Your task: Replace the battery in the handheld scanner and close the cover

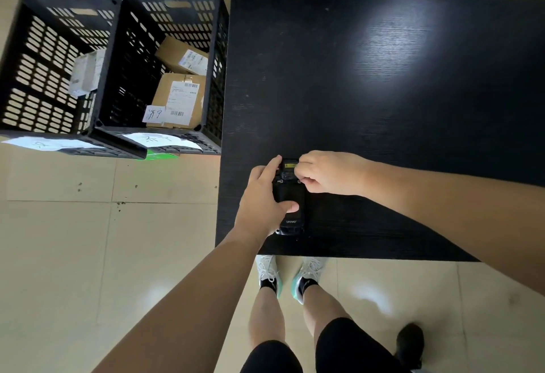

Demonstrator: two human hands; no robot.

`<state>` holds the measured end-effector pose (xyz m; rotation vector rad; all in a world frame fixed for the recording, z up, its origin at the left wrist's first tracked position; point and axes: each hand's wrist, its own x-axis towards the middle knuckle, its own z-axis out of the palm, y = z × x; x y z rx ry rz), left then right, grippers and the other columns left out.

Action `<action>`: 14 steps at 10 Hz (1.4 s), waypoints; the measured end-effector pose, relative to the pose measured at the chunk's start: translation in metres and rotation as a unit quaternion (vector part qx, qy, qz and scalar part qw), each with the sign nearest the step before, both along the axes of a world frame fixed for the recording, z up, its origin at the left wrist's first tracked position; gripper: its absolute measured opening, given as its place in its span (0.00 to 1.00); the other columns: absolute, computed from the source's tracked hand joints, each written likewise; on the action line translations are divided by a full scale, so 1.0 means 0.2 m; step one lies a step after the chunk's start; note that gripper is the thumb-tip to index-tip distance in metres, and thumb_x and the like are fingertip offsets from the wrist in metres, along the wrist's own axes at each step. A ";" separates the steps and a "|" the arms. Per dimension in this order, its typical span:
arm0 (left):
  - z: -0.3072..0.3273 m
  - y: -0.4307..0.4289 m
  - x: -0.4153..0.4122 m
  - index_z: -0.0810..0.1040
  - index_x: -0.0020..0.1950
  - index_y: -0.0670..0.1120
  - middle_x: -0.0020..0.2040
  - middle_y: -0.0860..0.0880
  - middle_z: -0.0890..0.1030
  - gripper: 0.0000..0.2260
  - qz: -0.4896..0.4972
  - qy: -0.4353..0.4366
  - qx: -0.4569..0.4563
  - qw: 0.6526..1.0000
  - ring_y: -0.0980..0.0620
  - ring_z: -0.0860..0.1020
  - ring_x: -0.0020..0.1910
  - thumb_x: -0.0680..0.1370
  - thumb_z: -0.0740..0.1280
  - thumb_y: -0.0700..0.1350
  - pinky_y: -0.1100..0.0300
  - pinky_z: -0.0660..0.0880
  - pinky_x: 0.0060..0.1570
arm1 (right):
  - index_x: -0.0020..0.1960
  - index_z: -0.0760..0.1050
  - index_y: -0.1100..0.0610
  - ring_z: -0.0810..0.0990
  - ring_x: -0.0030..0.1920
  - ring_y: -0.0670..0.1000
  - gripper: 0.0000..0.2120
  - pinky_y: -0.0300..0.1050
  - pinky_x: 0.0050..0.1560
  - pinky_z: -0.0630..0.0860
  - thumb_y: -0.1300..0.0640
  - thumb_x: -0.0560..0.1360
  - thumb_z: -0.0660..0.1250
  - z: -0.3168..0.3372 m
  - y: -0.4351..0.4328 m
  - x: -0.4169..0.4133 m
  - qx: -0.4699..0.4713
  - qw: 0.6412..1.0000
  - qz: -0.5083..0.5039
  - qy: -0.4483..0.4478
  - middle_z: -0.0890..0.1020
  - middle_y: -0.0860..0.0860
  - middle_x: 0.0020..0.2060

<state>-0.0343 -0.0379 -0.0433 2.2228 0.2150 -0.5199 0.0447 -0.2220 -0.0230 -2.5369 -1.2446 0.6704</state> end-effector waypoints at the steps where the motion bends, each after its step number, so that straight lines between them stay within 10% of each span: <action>1: 0.00 0.00 0.00 0.60 0.75 0.59 0.66 0.55 0.67 0.42 0.007 -0.005 -0.010 1.000 0.58 0.71 0.54 0.67 0.79 0.44 0.60 0.74 0.55 | 0.47 0.76 0.58 0.71 0.43 0.48 0.06 0.45 0.39 0.73 0.58 0.79 0.61 -0.01 0.00 -0.02 0.005 1.000 -0.020 0.001 0.75 0.50 0.42; 5: 0.02 -0.02 0.00 0.62 0.73 0.58 0.65 0.55 0.65 0.41 0.026 -0.002 -0.029 0.999 0.55 0.72 0.57 0.66 0.79 0.41 0.49 0.77 0.60 | 0.50 0.77 0.62 0.74 0.41 0.52 0.08 0.45 0.37 0.70 0.58 0.78 0.62 -0.03 0.06 -0.18 0.019 0.976 -0.218 0.013 0.75 0.53 0.41; 14: 0.09 -0.04 -0.04 0.55 0.77 0.56 0.63 0.55 0.63 0.45 0.057 0.013 -0.033 0.998 0.56 0.71 0.52 0.68 0.78 0.43 0.61 0.69 0.52 | 0.59 0.74 0.55 0.78 0.48 0.52 0.10 0.45 0.45 0.76 0.56 0.78 0.63 0.00 0.13 -0.43 0.067 0.902 -0.426 0.027 0.78 0.51 0.50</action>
